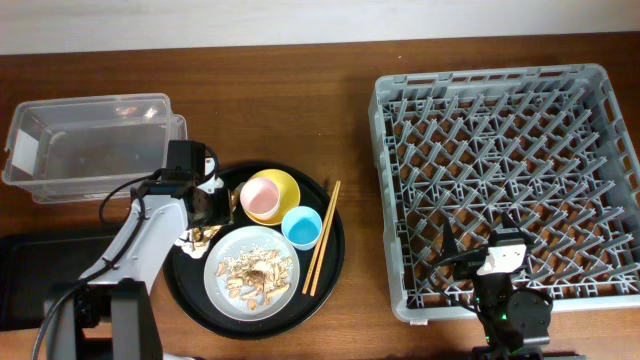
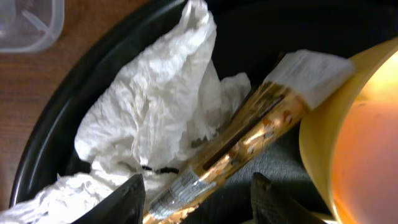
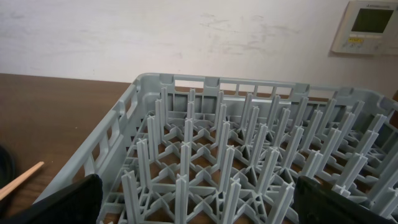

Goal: Sort waste into correct bins and load items into the dishwasher rack
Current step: 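Grasp the gold snack wrapper with the left gripper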

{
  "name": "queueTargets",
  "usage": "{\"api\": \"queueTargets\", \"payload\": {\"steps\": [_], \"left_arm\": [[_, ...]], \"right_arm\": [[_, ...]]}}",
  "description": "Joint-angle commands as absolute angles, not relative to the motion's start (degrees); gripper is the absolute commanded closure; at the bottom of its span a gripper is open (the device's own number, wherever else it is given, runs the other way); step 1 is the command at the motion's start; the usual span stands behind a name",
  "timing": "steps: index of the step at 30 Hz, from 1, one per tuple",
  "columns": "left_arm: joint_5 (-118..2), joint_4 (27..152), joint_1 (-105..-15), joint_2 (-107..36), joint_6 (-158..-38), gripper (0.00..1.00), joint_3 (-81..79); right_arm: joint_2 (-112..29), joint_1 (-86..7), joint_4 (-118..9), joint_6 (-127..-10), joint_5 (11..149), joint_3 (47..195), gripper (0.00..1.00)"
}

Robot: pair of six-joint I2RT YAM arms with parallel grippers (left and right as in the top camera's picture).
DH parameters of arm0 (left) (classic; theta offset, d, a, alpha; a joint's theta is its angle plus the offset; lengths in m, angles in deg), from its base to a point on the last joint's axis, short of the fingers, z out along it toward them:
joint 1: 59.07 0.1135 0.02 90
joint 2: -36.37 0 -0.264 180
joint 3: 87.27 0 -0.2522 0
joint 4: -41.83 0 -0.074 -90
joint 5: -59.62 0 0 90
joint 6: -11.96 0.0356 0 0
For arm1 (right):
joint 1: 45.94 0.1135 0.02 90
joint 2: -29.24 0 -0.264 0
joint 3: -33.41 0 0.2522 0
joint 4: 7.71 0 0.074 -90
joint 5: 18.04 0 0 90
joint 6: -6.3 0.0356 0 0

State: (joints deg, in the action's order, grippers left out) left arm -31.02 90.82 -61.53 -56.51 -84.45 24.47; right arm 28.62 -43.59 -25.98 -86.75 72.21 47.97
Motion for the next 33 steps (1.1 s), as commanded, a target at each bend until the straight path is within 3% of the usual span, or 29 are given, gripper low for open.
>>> {"api": "queueTargets", "payload": {"steps": [1, 5, 8, 12, 16, 18, 21, 33], "left_arm": [[-31.0, 89.2, -61.8, -56.7, -83.5, 0.46, 25.4], [-31.0, 89.0, -61.8, -59.7, -83.5, 0.46, 25.5], [-31.0, 89.0, -61.8, -60.4, -83.5, 0.54, 25.5], [-31.0, 89.0, -61.8, -60.0, -83.5, 0.57, 25.3], [-31.0, 89.1, -61.8, -58.9, -83.6, 0.79, 25.3], [-31.1, 89.2, -61.8, -58.0, -83.7, 0.83, 25.3], [-31.1, 90.2, -61.8, -55.5, -85.5, 0.99, 25.3], [-34.1, 96.1, -61.8, -40.0, -89.9, 0.99, 25.3]], "right_arm": [[29.0, -43.4, -26.1, -86.7, 71.9, 47.5, 0.02], [29.0, -43.4, -26.1, -86.7, 71.9, 47.5, 0.02], [29.0, -43.4, -26.1, -86.7, 71.9, 47.5, 0.02], [29.0, -43.4, -26.1, -86.7, 71.9, 47.5, 0.02], [29.0, -43.4, -26.1, -86.7, 71.9, 47.5, 0.02], [29.0, -43.4, -26.1, -86.7, 71.9, 47.5, 0.02], [29.0, -43.4, -26.1, -86.7, 71.9, 47.5, 0.02], [29.0, -43.4, -26.1, -86.7, 71.9, 47.5, 0.01]]}}
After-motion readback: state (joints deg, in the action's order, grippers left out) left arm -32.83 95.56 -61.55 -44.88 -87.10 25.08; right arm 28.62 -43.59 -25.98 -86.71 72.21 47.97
